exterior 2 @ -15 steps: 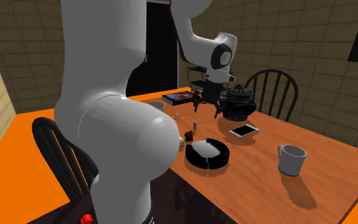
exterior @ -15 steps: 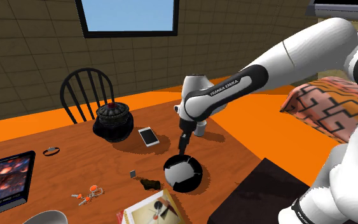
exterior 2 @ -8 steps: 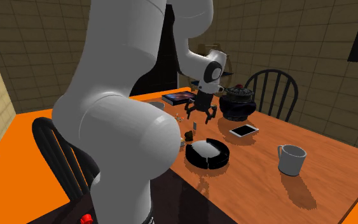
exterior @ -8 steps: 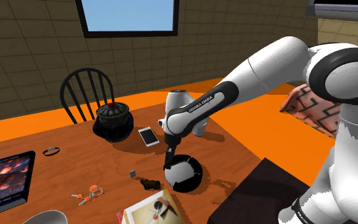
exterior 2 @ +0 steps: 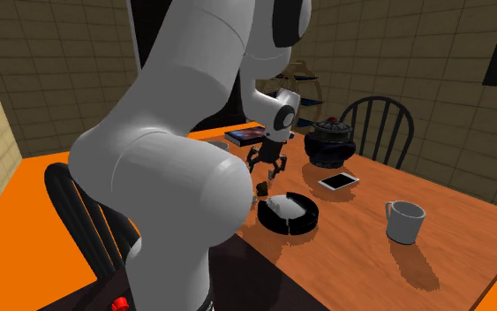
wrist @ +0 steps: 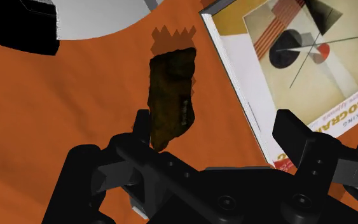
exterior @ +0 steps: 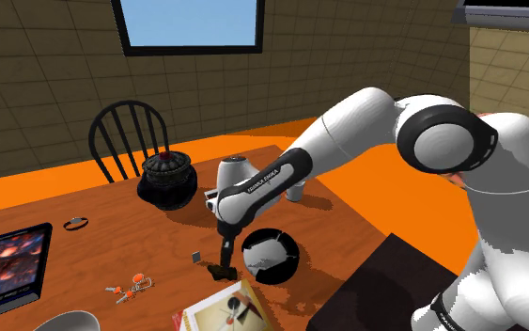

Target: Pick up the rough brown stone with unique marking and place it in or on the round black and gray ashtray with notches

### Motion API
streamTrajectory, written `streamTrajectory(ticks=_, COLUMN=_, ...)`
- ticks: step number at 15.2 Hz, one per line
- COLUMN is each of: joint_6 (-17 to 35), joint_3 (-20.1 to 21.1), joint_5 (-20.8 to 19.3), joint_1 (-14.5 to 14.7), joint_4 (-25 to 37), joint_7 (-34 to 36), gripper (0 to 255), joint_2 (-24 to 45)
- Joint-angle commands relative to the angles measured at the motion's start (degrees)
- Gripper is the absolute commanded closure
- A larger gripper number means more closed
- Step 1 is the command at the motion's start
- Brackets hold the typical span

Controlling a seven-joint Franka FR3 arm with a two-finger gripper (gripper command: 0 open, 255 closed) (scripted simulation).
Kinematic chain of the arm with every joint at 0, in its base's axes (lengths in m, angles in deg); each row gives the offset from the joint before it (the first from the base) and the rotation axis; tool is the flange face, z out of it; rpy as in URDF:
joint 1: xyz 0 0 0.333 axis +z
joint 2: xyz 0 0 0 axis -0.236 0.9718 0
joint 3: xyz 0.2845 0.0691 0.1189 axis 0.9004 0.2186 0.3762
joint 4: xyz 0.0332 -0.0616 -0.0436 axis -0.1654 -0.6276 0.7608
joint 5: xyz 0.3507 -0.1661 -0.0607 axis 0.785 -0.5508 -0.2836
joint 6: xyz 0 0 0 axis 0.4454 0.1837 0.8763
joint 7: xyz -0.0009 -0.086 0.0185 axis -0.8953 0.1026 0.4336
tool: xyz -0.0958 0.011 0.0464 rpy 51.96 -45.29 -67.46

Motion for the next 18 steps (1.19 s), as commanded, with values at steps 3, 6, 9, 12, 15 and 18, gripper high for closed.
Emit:
streamTrajectory(ticks=3, joint_6=0.45, joint_3=0.56, joint_5=-0.62, joint_1=1.18, joint_4=4.27, joint_7=-0.73, gripper=0, joint_2=4.82)
streamTrajectory(ticks=6, joint_6=1.96, joint_3=0.57, joint_5=-0.61, joint_1=1.59, joint_4=4.50, joint_7=-0.74, gripper=0, joint_2=6.50)
streamTrajectory(ticks=9, joint_6=3.69, joint_3=0.58, joint_5=-0.61, joint_1=2.09, joint_4=4.92, joint_7=-0.74, gripper=0, joint_2=8.59)
streamTrajectory(ticks=12, joint_6=3.69, joint_3=0.58, joint_5=-0.61, joint_1=2.09, joint_4=4.92, joint_7=-0.74, gripper=0, joint_2=8.59)
streamTrajectory(ticks=15, joint_6=3.69, joint_3=0.58, joint_5=-0.61, joint_1=2.09, joint_4=4.92, joint_7=-0.73, gripper=0, joint_2=8.59)
streamTrajectory(ticks=18, joint_6=3.68, joint_3=0.59, joint_5=-0.61, joint_1=2.09, joint_4=4.90, joint_7=-0.72, gripper=255, joint_2=8.56)
